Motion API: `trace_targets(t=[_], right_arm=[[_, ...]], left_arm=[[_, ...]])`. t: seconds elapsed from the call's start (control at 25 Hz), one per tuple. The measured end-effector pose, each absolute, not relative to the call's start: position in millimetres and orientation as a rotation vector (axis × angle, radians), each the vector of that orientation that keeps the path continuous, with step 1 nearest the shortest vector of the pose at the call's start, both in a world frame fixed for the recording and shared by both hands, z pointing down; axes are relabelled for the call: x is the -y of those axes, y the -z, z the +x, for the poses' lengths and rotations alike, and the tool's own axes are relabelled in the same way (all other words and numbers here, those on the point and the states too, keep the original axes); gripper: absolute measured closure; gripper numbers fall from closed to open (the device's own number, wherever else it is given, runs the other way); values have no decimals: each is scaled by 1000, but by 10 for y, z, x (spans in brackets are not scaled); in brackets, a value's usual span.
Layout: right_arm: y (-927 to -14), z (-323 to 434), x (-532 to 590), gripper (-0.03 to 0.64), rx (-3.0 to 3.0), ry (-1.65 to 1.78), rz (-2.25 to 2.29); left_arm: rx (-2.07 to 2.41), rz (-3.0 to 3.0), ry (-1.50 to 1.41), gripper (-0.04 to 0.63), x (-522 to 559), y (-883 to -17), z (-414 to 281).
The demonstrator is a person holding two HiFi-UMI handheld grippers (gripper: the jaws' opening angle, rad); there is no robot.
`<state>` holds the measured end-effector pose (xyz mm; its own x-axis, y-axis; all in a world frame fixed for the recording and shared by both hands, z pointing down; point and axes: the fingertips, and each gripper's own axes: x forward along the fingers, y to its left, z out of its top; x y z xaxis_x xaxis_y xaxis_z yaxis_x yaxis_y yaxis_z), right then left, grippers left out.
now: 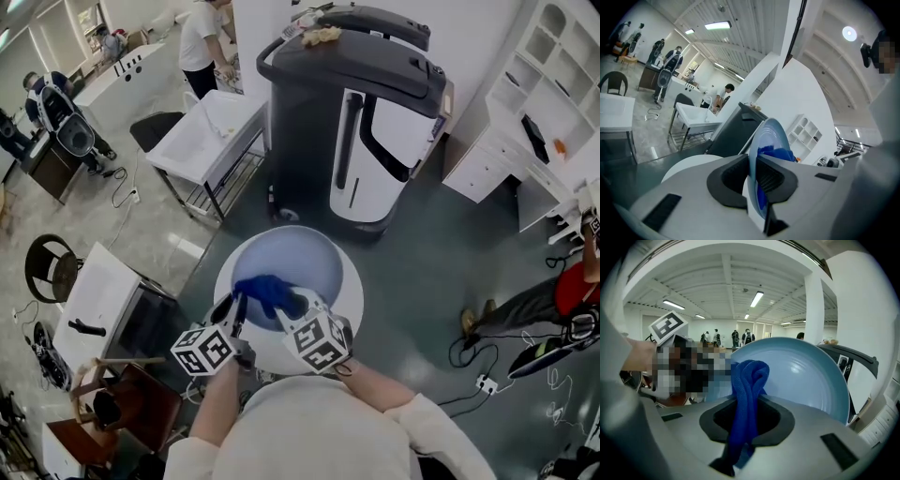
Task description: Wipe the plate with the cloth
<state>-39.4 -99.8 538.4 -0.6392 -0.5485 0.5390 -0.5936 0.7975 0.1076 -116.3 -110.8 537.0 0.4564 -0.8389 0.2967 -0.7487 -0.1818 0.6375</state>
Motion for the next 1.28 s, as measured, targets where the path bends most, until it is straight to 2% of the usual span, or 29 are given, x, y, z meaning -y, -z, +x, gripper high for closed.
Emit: trace_targets(t=[0.4,0.68,1.28], right_arm=[[-5542,167,1157,532,2300,-160,991],[-5307,520,1574,532,2248,-110,1180],[-5080,226,1557,532,2395,-74,1150]], left_arm=[[1353,1942,161,548,1123,-5390,-1295],[1331,1936,135,548,1055,-5479,-1258],[1288,1926,89,548,1013,-5640,-1084]])
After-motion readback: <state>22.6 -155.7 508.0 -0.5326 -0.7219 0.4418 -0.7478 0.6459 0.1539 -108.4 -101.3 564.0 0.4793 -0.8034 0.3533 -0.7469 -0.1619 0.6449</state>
